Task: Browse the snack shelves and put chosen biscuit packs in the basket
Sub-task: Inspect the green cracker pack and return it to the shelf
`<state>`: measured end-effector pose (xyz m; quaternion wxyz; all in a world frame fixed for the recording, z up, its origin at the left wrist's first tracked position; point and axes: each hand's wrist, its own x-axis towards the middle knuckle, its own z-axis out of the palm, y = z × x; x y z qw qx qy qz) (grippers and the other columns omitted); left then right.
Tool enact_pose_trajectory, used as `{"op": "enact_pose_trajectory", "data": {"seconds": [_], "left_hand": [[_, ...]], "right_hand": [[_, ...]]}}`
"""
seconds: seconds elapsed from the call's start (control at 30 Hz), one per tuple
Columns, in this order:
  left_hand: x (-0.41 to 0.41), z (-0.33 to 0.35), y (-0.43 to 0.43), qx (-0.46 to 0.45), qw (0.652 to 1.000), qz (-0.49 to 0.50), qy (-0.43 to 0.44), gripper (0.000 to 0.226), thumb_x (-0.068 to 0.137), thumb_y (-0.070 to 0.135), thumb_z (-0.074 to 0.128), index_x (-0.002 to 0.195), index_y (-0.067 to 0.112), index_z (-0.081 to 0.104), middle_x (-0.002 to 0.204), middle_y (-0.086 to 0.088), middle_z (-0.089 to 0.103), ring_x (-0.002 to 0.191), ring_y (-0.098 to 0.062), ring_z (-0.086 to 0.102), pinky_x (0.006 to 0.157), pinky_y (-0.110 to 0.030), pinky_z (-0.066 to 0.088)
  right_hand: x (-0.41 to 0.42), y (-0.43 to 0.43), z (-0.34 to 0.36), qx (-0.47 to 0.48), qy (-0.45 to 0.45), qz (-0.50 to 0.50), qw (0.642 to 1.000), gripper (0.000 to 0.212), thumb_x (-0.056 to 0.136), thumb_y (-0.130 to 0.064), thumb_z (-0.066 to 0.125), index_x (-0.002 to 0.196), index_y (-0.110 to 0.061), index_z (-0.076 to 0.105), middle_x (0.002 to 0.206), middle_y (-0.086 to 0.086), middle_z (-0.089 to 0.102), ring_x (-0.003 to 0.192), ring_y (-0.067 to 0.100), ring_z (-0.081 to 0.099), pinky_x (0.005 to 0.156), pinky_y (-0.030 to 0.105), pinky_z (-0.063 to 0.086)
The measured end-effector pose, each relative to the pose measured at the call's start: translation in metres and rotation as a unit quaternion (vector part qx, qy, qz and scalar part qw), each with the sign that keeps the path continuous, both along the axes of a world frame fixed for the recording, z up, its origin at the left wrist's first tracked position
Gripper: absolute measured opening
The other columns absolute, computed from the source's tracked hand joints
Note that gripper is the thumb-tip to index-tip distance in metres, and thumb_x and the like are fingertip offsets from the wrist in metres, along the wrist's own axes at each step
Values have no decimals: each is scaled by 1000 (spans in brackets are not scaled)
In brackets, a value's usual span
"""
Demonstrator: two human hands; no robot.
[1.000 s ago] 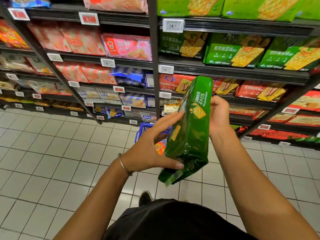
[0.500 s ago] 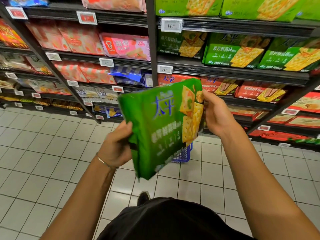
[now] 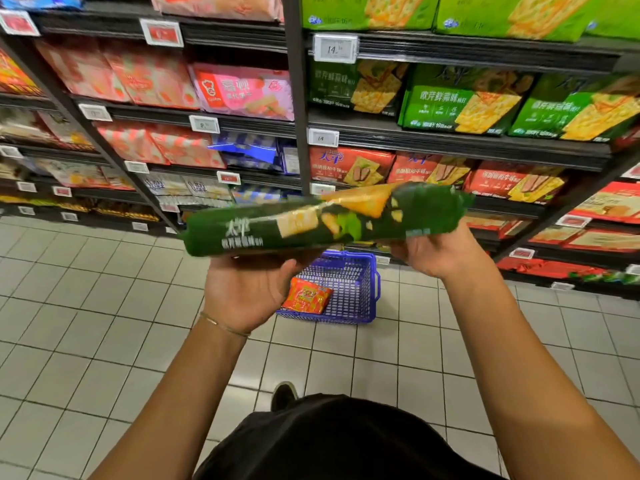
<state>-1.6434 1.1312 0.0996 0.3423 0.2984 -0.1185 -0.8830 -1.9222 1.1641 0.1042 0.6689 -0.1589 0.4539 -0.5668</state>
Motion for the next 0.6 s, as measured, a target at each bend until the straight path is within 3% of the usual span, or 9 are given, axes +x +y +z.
{"op": "enact_pose_trajectory", "data": {"seconds": [0.03, 0.07, 0.13, 0.2, 0.27, 0.37, 0.43, 0.53, 0.6], "left_hand": [[0, -6, -2, 32, 996, -35, 74, 69, 104, 47, 50, 159, 11, 33, 163, -28, 30, 148, -55, 28, 117, -50, 40], [-2, -3, -4, 46, 996, -51, 58, 72, 106, 57, 39, 161, 11, 28, 164, -30, 23, 150, -55, 21, 124, -49, 29], [-6, 0, -9, 125, 985, -77, 87, 82, 103, 66, 40, 161, 9, 27, 165, -32, 17, 150, -56, 21, 123, -45, 34], [-12, -4, -13, 94, 991, -77, 57, 83, 102, 67, 41, 158, 6, 34, 164, -31, 22, 152, -50, 21, 125, -23, 22], [-18, -4, -14, 46, 994, -92, 33, 80, 104, 65, 39, 155, 3, 40, 164, -29, 25, 154, -48, 16, 125, -17, 7], [-30, -9, -12, 35, 991, -112, 69, 80, 105, 64, 38, 161, 8, 28, 168, -24, 16, 155, -47, 11, 129, -32, 16], [-39, -12, -10, 57, 987, -116, 91, 84, 103, 66, 41, 164, 12, 18, 169, -24, 10, 155, -49, 10, 128, -43, 21], [-47, -20, -9, 27, 987, -144, 62, 85, 102, 70, 34, 164, 13, 20, 169, -23, 13, 157, -43, 11, 129, -32, 1], [-51, -27, -9, 9, 988, -146, 54, 79, 103, 68, 31, 160, 14, 32, 169, -18, 21, 155, -37, 23, 128, -30, 17]], "right_hand": [[-2, -3, -3, 24, 3, -5, 1000, 34, 91, -43, 62, 97, -18, 84, 104, 11, 79, 92, 27, 78, 67, 34, 65], [-6, -5, -6, 44, 2, -6, 999, 39, 95, -46, 60, 111, -16, 80, 114, 13, 77, 99, 31, 76, 69, 36, 66], [-11, -3, -13, 67, -2, -32, 997, 46, 98, -49, 59, 125, -13, 72, 125, 15, 74, 108, 34, 74, 82, 44, 65], [-16, 0, -19, 72, 9, -29, 997, 44, 97, -50, 59, 116, -15, 78, 123, 15, 75, 107, 34, 75, 91, 49, 57], [-23, 4, -20, 79, 31, -38, 996, 43, 97, -51, 57, 101, -17, 84, 120, 13, 76, 100, 32, 77, 91, 43, 58], [-34, 8, -21, 81, 21, -25, 996, 44, 98, -49, 56, 105, -16, 83, 121, 14, 75, 99, 34, 77, 76, 38, 64], [-41, 12, -21, 62, 11, -28, 998, 45, 99, -47, 56, 120, -13, 77, 128, 17, 72, 111, 38, 73, 90, 49, 60], [-52, 19, -23, 55, 1, -20, 998, 49, 97, -46, 60, 133, -14, 69, 131, 17, 71, 118, 38, 70, 91, 48, 62], [-60, 25, -28, 52, -8, -15, 998, 42, 91, -44, 64, 119, -16, 77, 123, 13, 75, 106, 34, 75, 74, 39, 66]]}}
